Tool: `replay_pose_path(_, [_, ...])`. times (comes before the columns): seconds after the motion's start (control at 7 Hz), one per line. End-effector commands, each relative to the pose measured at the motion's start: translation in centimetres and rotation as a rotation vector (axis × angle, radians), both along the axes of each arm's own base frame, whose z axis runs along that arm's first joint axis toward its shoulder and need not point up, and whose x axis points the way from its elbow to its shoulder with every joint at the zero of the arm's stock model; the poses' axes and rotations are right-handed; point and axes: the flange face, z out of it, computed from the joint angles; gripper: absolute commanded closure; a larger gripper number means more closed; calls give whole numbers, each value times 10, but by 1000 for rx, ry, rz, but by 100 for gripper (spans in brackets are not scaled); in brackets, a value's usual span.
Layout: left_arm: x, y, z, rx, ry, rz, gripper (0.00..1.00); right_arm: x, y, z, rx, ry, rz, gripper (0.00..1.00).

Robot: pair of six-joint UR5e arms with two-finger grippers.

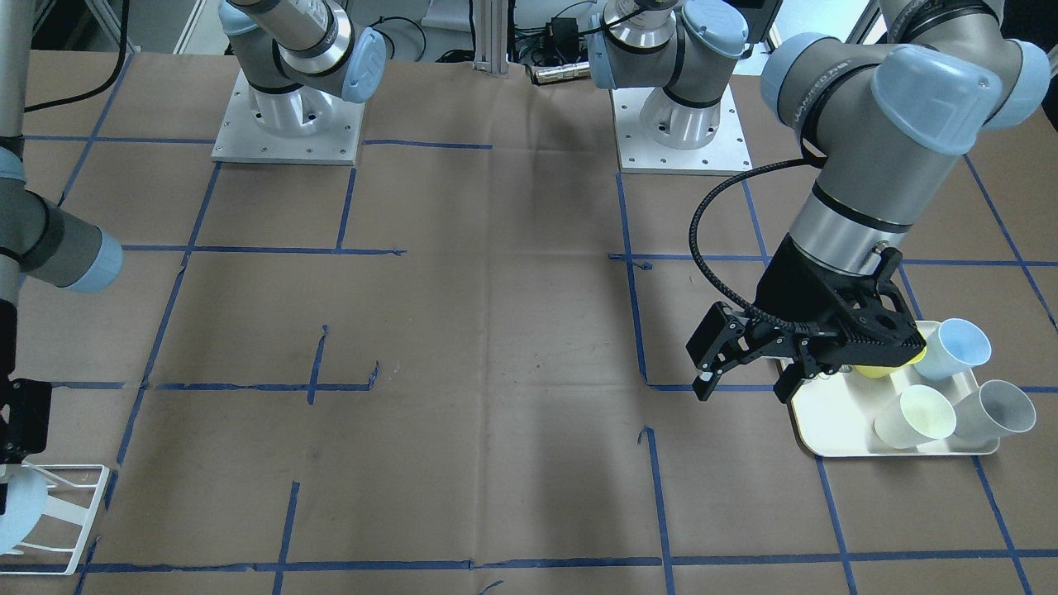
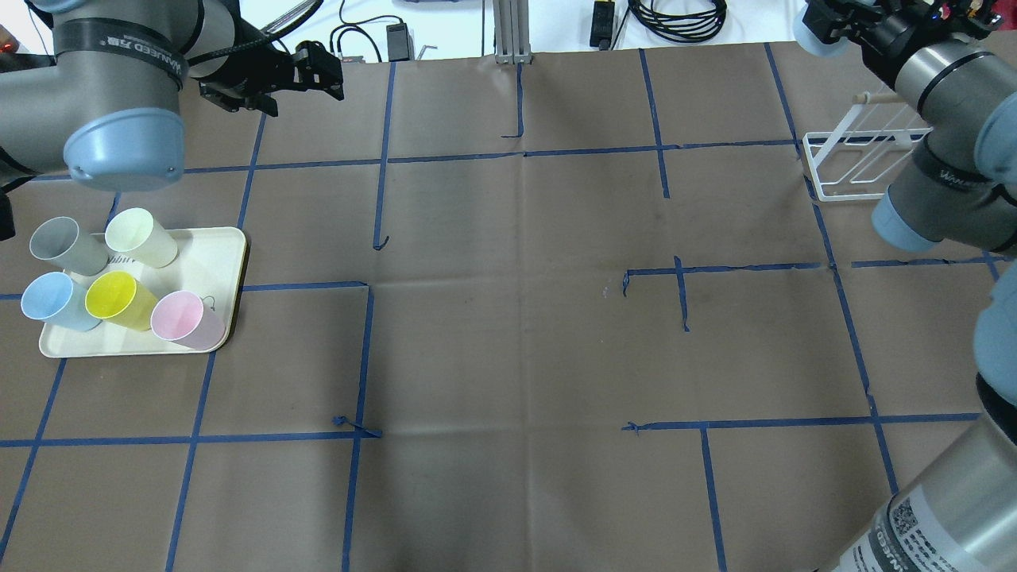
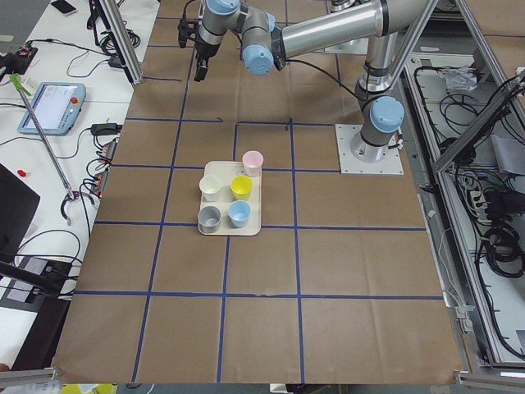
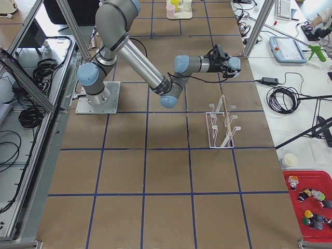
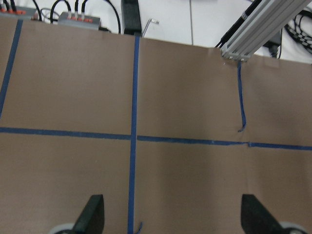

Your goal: Transfer IKEA cup to right arm and place on rack

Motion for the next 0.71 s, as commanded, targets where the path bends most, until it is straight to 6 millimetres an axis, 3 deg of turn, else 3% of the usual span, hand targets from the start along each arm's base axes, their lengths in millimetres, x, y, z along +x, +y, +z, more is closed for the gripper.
replay_pose_path(0.0, [4,6,19,214,-16,89,1,-50,-25,5,-3,90,-34,53])
replay_pose_path(0.29, [8,13,36,314,-72,104,1,-92,-41,-23,58,87,-62,53])
replay_pose_path(0.57, [-4,17,42,314,-149,29,1,-106,-43,-43,108,55,-74,53])
